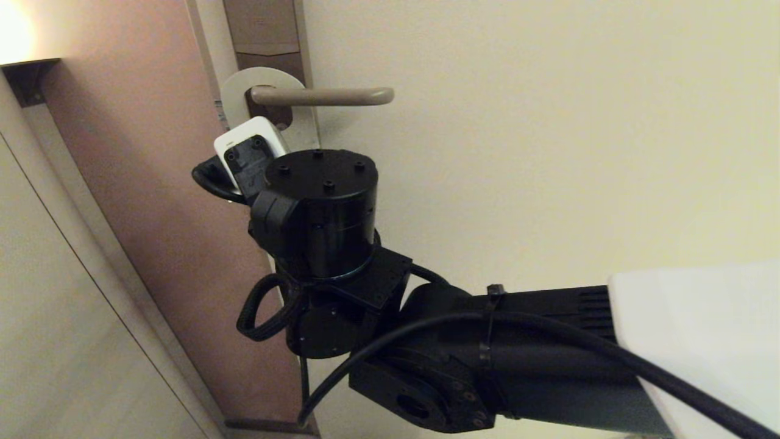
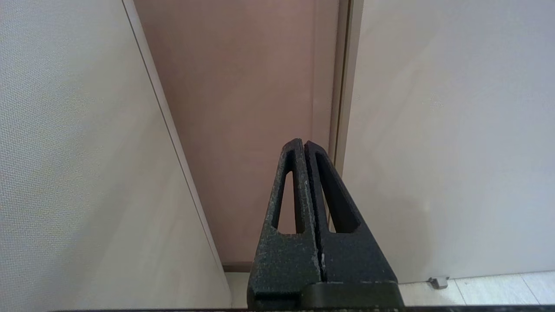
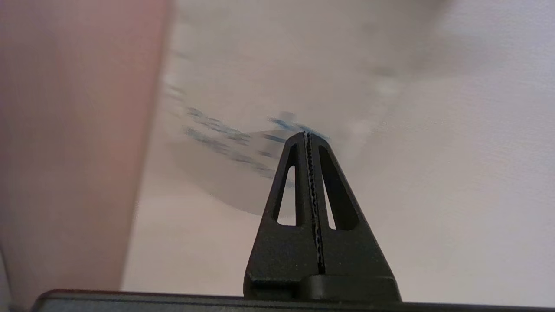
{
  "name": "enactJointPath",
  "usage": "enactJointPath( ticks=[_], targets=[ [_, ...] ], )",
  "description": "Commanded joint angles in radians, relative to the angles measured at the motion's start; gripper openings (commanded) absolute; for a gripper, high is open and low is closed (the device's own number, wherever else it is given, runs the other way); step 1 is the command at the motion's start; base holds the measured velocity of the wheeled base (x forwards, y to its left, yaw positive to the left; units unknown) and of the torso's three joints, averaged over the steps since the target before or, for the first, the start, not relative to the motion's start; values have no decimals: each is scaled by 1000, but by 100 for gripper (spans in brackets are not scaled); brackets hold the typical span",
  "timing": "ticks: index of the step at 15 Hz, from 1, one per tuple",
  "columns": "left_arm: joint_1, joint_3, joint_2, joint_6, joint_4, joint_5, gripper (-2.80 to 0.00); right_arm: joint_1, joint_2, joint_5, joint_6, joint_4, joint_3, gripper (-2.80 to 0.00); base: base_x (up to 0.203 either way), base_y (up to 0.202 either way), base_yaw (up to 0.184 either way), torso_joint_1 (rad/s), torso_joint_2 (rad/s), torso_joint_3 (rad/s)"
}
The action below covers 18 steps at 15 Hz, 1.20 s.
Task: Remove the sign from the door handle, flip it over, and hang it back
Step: Hang the sign back with the other side facing out, then take down the sign
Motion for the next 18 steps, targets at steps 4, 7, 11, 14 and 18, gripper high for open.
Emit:
enactJointPath(
  ticks=[4,7,11,14,18],
  targets=[
    [0,0,2,0,-1,0,-280,-5,-200,-6,-2,27,195,-280,0,0,0,0,0,0],
    [0,0,2,0,-1,0,-280,-57,-331,-4,1,41,372,-280,0,0,0,0,0,0],
    [0,0,2,0,-1,0,-280,-178,-521,20,2,42,633,-280,0,0,0,0,0,0],
    [0,0,2,0,-1,0,-280,-328,-668,80,2,41,826,-280,0,0,0,0,0,0],
    [0,0,2,0,-1,0,-280,-605,-855,250,7,42,1027,-280,0,0,0,0,0,0]
  ],
)
